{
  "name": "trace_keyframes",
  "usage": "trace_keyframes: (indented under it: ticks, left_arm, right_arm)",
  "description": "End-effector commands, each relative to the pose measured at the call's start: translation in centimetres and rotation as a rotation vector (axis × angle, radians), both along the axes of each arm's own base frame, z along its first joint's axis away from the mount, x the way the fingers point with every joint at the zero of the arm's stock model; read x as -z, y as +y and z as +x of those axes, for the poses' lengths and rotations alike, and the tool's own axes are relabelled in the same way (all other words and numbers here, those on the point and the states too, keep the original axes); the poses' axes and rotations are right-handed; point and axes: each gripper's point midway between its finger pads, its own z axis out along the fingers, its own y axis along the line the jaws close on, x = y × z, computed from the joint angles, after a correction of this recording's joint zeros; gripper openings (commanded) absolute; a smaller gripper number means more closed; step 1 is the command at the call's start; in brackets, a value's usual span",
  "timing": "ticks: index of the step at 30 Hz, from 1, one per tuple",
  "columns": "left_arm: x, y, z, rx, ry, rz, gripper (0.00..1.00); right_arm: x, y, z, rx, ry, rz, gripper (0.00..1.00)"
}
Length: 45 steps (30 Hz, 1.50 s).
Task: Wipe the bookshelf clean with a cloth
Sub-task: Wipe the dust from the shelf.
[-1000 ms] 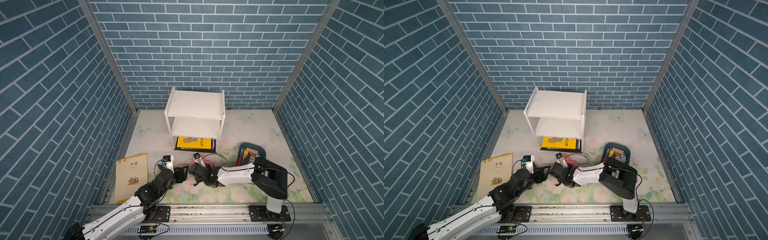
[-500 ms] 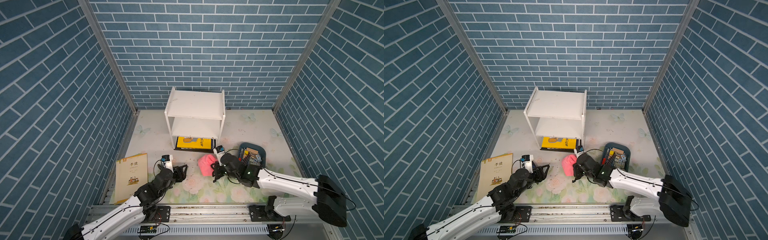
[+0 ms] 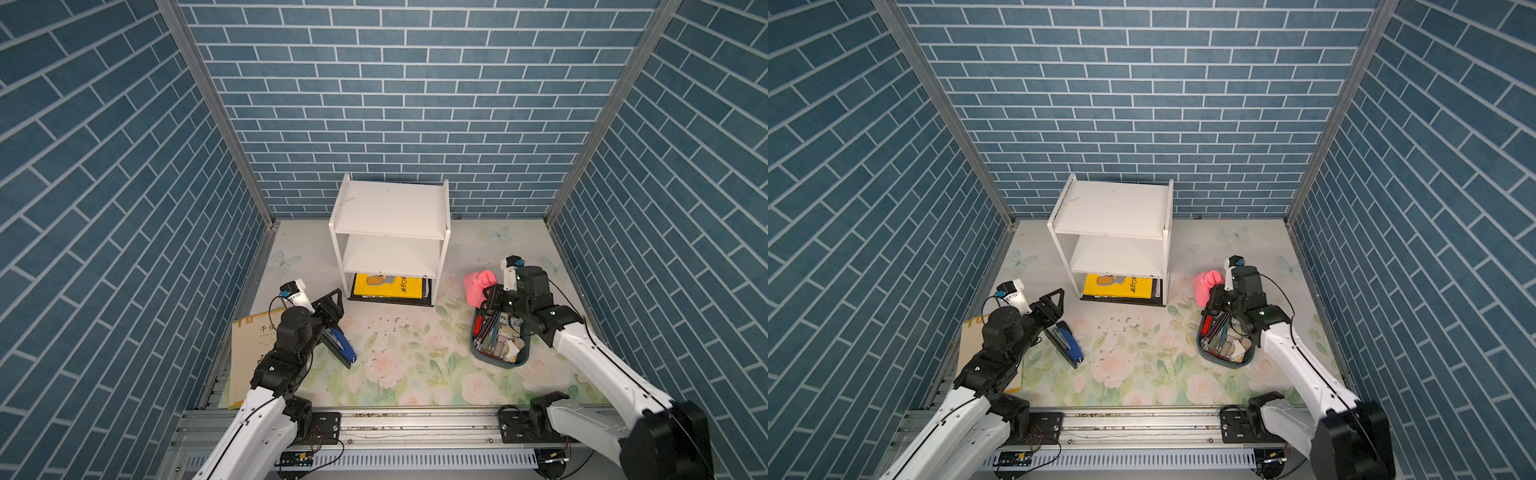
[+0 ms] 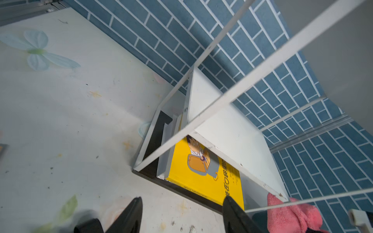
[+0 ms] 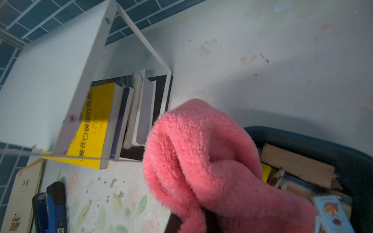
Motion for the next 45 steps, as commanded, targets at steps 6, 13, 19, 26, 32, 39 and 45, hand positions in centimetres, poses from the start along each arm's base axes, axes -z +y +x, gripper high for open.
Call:
trace_keyframes:
  ticks: [6,13,19,26,32,39,45]
  left_arm:
    - [-4.5,-2.3,3.4,0.172,-0.122,0.115,0.67]
    - [-3.7,-3.4,5.7,0.223,-0.113,0.142,0.62]
    - [-3.5,-2.5,7.3,0.164,-0.11,0.187,0.52]
    - [-3.1,-3.1,8.0,0.187,-0.108,0.181,0.46]
    - [-2.6,-3.2,7.7,0.198,-0.107,0.182,0.46]
    - [-2.4,-3.6,7.8,0.219,-0.107,0.173,0.45]
    - [-2.8,-3.8,7.7,0.229,-0.117,0.166,0.46]
  right_arm:
    - [0.6,7.3,9.4,-0.236,-0.045,0.119,0.0]
    - [4.5,10.1,12.9,-0.267,0.008,0.069,0.0]
    - [8.3,11.5,14.2,-0.277,0.063,-0.039,0.0]
    - [12.8,10.4,12.1,-0.29,0.166,-0.222,0.0]
    - [14.5,9.9,8.3,-0.362,0.24,-0.29,0.0]
    - [13.9,9.1,4.6,-0.425,0.259,-0.304,0.0]
    - [13.9,8.2,1.4,-0.488,0.311,-0.316,0.0]
